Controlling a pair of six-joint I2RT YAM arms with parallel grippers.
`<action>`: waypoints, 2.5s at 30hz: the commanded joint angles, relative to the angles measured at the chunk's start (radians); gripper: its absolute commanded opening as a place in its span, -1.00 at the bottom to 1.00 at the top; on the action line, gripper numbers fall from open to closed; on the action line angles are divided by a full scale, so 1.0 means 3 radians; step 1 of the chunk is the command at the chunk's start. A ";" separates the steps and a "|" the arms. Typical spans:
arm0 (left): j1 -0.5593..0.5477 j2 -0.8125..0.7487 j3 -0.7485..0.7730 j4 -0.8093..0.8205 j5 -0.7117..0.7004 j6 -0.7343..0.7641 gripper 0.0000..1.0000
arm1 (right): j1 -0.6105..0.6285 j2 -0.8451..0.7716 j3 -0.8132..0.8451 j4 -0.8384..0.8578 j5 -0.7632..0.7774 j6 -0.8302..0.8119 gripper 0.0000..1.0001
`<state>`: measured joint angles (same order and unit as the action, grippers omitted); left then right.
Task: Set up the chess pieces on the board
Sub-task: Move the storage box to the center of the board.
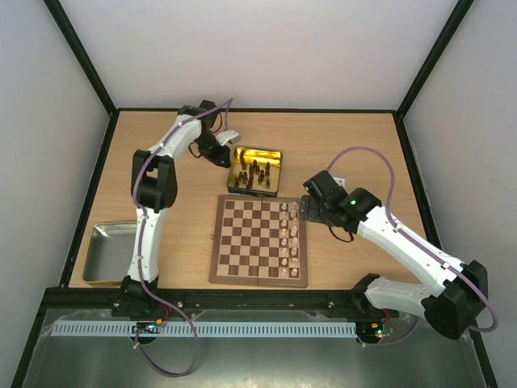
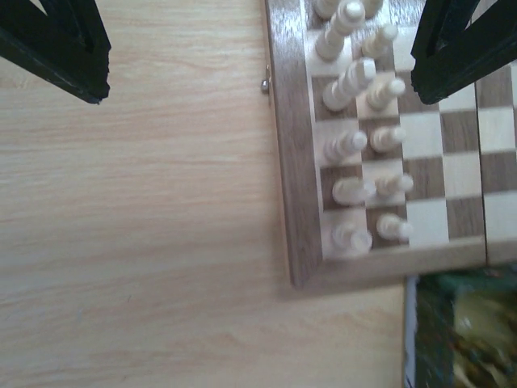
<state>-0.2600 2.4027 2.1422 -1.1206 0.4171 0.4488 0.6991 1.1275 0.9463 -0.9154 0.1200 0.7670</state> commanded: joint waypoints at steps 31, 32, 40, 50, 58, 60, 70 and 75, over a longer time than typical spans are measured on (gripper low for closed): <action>-0.1055 0.0626 0.0856 0.0505 -0.0040 -0.0177 -0.69 | -0.1674 0.1952 0.1323 0.0374 -0.0461 -0.0109 0.90; -0.1083 0.0641 0.0885 0.0524 -0.0050 -0.0177 -0.68 | -0.1676 0.1955 0.1311 0.0378 -0.0440 -0.0104 0.90; -0.1290 0.0752 0.1024 0.0752 -0.0159 -0.0216 -0.65 | -0.1731 0.1902 0.1055 0.0442 -0.0435 -0.0036 0.87; -0.1486 0.0859 0.1126 0.0952 -0.0214 -0.0306 -0.62 | -0.1847 0.1743 0.0828 0.0491 -0.0303 0.0052 0.85; -0.1644 0.0898 0.1154 0.1064 -0.0275 -0.0346 -0.61 | -0.1874 0.1612 0.0633 0.0532 -0.0340 0.0064 0.83; -0.1674 0.0896 0.1157 0.1110 -0.0295 -0.0360 -0.61 | -0.1875 0.1589 0.0596 0.0550 -0.0378 0.0067 0.82; -0.1741 0.0859 0.1157 0.1093 -0.0470 -0.0346 -0.45 | -0.1875 0.1385 0.0305 0.0582 -0.0452 0.0122 0.79; -0.1648 0.0739 0.1017 0.1075 -0.0571 -0.0325 -0.26 | -0.1874 0.1380 0.0181 0.0648 -0.0466 0.0109 0.79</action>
<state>-0.7803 2.6572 2.4580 -0.7925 0.2729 0.3546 0.1413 1.5555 1.0264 -0.7444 -0.0254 0.7898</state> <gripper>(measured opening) 0.351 0.896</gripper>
